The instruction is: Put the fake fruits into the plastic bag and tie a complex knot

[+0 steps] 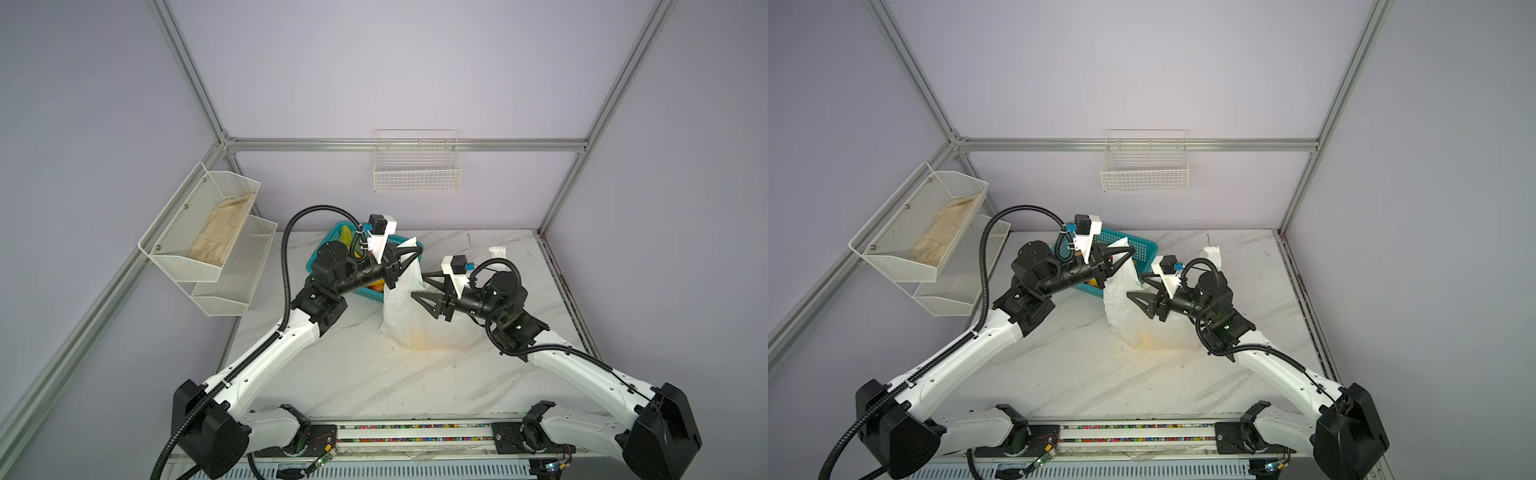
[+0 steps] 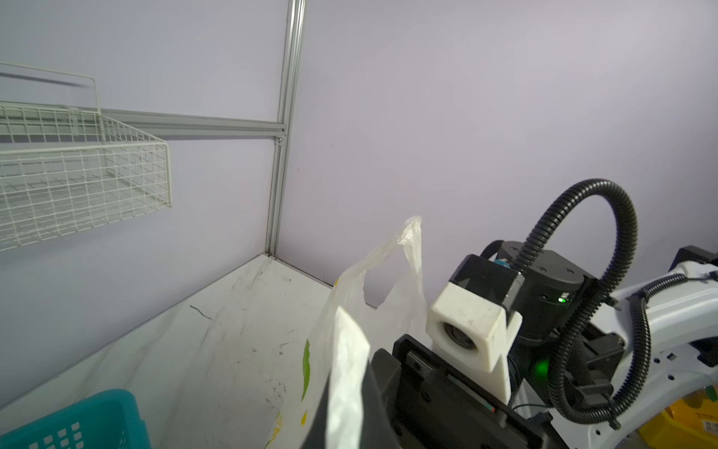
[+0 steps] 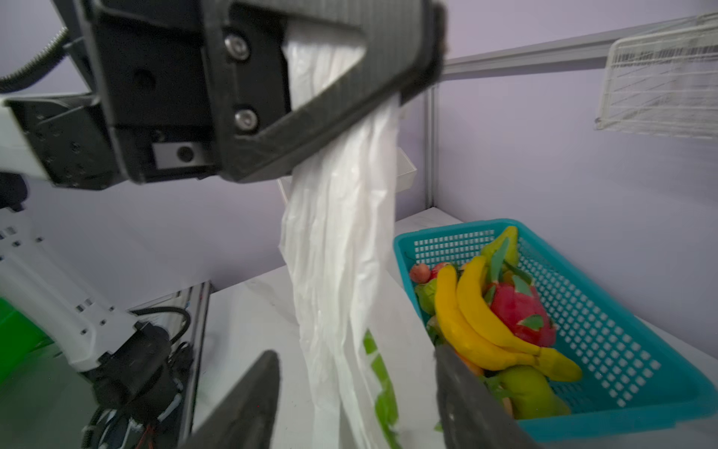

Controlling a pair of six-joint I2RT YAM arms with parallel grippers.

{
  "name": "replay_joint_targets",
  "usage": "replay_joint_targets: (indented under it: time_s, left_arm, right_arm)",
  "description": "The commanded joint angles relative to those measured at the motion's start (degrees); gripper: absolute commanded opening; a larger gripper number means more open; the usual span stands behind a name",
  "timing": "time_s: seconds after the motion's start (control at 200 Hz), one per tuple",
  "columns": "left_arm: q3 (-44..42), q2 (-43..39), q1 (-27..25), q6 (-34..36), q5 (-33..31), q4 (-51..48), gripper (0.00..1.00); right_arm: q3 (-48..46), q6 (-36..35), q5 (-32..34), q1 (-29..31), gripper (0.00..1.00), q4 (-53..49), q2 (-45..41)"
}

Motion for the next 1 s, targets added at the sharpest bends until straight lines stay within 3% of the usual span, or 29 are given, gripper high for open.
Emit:
replay_joint_targets:
  time_s: [0.0,0.18,0.5,0.71,0.87,0.995]
  left_arm:
    - [-3.2,-2.3,0.2,-5.2,-4.7,4.5,0.00]
    - [-3.9,-2.5,0.0,-8.9,-5.6,5.2,0.00]
    - [-4.1,-2.4,-0.1,-12.7,-7.4,4.9,0.00]
    - [-4.0,-2.5,-0.1,-14.5,-8.0,4.8,0.00]
    - [-4.4,-2.6,-0.1,-16.2,-8.6,5.0,0.00]
    - [-5.3,-3.1,0.0,-18.2,-9.9,6.0,0.00]
  right_arm:
    - [0.2,2.5,10.7,3.5,0.81,3.0,-1.8]
    - [0.8,2.4,27.7,11.7,0.90,5.4,-1.0]
    - [4.3,-4.6,59.4,24.6,0.94,14.7,9.2]
    - [7.1,-7.2,68.3,26.3,0.94,23.3,17.0]
    - [8.8,-8.0,70.4,26.3,0.93,30.8,21.8]
    - [9.4,-8.1,70.7,25.5,0.85,36.9,25.3]
